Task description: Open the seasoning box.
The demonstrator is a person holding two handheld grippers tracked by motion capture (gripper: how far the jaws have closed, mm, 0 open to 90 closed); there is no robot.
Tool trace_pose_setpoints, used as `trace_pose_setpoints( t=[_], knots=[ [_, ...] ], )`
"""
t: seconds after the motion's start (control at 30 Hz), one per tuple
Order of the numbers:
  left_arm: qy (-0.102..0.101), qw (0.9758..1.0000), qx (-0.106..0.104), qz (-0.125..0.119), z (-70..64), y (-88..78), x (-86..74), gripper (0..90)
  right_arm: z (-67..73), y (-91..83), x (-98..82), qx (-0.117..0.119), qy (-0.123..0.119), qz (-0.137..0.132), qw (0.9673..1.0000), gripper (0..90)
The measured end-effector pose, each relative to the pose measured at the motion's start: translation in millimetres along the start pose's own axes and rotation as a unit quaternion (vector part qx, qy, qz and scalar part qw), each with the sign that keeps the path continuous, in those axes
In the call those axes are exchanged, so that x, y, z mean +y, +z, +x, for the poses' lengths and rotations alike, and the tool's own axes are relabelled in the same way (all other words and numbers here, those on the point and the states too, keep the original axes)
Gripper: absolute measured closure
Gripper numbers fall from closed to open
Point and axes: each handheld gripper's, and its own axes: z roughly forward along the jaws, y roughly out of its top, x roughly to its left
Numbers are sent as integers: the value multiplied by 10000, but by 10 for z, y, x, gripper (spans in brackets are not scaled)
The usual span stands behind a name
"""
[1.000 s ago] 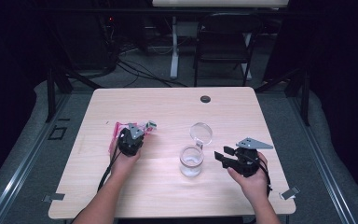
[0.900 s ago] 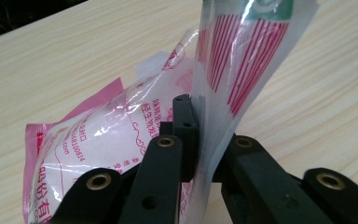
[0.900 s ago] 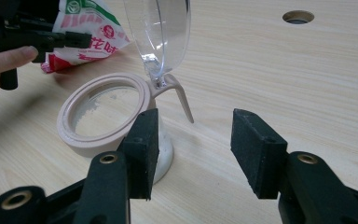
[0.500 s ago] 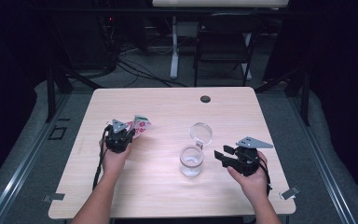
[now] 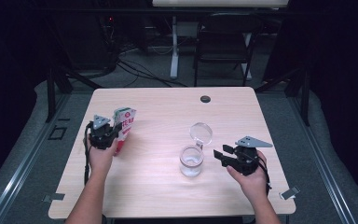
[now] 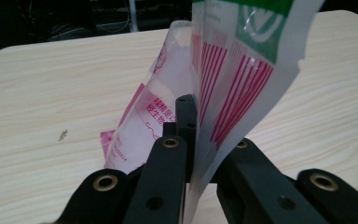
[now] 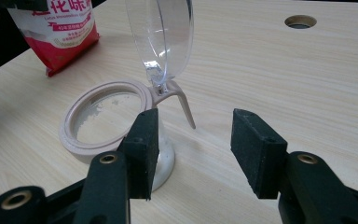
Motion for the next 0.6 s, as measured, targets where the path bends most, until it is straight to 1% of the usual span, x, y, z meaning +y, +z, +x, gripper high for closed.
trace_pose_setpoints(
  t=[0.03, 0.1, 0.17, 0.2, 0.23, 0.27, 0.33, 0.37, 0.4, 0.43, 0.47, 0.5, 0.53, 0.57, 0.6],
  knots=[
    [0, 10000, 0, 0, 0, 0, 0, 900, 0, 0, 0, 0, 0, 0, 10000, 517],
    [39, 10000, 37, -19, 42, -32, 37, 900, -1, 1, -1, -19, -15, 22, 10000, 517],
    [14, 10000, 54, -58, 76, -64, 73, 900, -2, 5, -10, -27, 3, 7, 10000, 517],
    [0, 9998, 111, -166, 91, -103, 103, 900, -5, 4, -14, -39, 13, 14, 10000, 517],
    [0, 9998, 111, -166, 91, -103, 103, 900, -5, 4, -14, -39, 13, 14, 10000, 517],
    [-4, 9996, 128, -239, 94, -129, 120, 900, -16, -5, -21, -53, 31, 13, 10000, 517],
    [-5, 9995, 153, -293, 86, -169, 149, 900, -18, -10, -21, -57, 34, 14, 10000, 517],
    [24, 9993, 167, -325, 74, -193, 168, 900, -23, -17, -21, -57, 33, 14, 10000, 517],
    [111, 9990, 179, -395, 44, -242, 203, 900, -24, -24, -22, -54, 57, -35, 10000, 517],
    [111, 9990, 179, -395, 44, -242, 203, 900, -27, -30, -21, -67, 41, -18, 10000, 517],
    [179, 9989, 143, -411, 26, -284, 230, 900, -27, -32, -20, -70, 47, -18, 10000, 517],
    [179, 9989, 143, -411, 26, -284, 230, 900, -27, -32, -20, -70, 47, -18, 10000, 517],
    [180, 9988, 70, -439, 2, -329, 251, 900, -25, -31, -20, -56, 40, -19, 10000, 517],
    [180, 9988, 70, -439, 2, -329, 251, 900, -25, -31, -20, -56, 40, -19, 10000, 517],
    [191, 9989, 8, -434, -16, -363, 263, 900, -21, -25, -21, -59, 50, -38, 10000, 517]
  ],
)
